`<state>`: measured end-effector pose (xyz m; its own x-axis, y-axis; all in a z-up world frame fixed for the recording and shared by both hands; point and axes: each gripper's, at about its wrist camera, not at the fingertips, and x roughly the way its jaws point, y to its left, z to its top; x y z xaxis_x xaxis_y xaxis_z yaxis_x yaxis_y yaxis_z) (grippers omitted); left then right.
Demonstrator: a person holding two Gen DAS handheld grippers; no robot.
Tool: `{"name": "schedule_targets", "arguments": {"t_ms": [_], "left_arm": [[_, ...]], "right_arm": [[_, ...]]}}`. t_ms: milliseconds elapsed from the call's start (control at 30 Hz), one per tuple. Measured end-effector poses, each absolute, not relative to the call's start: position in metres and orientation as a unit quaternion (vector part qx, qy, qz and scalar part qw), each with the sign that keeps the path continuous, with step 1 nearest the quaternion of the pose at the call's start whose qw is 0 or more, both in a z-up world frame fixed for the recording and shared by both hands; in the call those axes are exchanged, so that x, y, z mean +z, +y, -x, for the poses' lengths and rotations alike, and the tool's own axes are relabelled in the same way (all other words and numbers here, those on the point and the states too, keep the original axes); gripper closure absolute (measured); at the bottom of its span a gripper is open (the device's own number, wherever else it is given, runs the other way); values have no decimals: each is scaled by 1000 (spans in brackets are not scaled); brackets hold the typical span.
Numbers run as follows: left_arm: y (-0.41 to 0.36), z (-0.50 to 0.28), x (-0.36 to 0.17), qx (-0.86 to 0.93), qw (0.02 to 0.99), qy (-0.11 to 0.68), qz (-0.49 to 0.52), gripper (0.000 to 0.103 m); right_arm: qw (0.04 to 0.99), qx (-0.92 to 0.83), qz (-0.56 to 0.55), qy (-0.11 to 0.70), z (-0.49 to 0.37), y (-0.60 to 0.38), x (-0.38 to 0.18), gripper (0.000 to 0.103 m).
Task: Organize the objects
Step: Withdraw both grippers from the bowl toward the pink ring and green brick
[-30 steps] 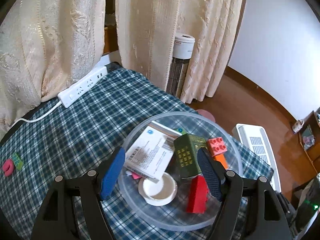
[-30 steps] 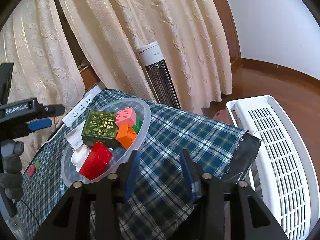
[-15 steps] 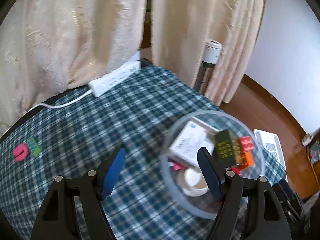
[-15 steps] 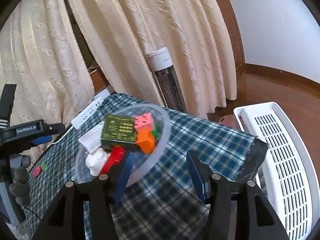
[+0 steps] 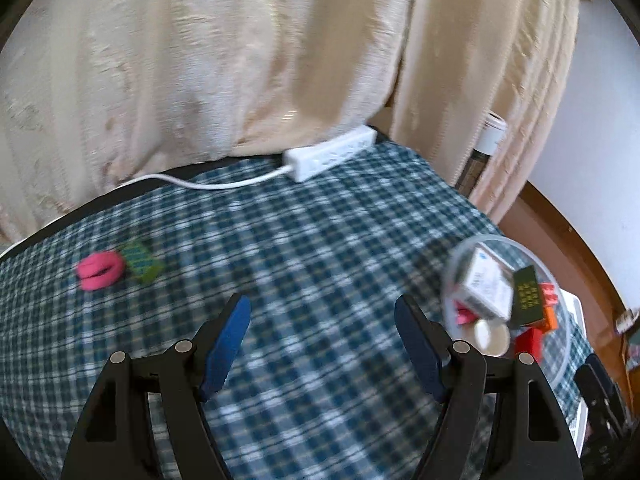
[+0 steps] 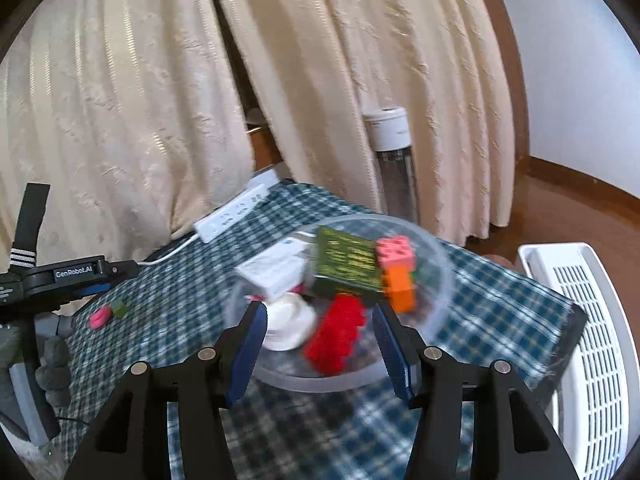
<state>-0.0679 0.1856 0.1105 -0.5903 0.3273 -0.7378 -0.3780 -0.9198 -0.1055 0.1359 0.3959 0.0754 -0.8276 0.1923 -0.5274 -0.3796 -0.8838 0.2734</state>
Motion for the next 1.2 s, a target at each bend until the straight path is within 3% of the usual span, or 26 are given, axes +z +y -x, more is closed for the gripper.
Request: {"name": "schedule_targets", "arguments": {"t_ms": [67, 167, 633, 1200], "left_arm": [[170, 70, 110, 894, 187, 30, 406, 27], [147, 75, 106, 898, 168, 31, 406, 27], [54, 101, 89, 903, 88, 11, 420, 27], [-33, 131, 68, 903, 3, -20, 430, 27]], "right_arm": [[137, 941, 253, 177, -129, 383, 79, 43], [113, 945, 254, 173, -121, 371, 82, 31], [21, 948, 291, 129, -72, 310, 85, 21], [-68, 935, 342, 73, 21, 230, 74, 21]]}}
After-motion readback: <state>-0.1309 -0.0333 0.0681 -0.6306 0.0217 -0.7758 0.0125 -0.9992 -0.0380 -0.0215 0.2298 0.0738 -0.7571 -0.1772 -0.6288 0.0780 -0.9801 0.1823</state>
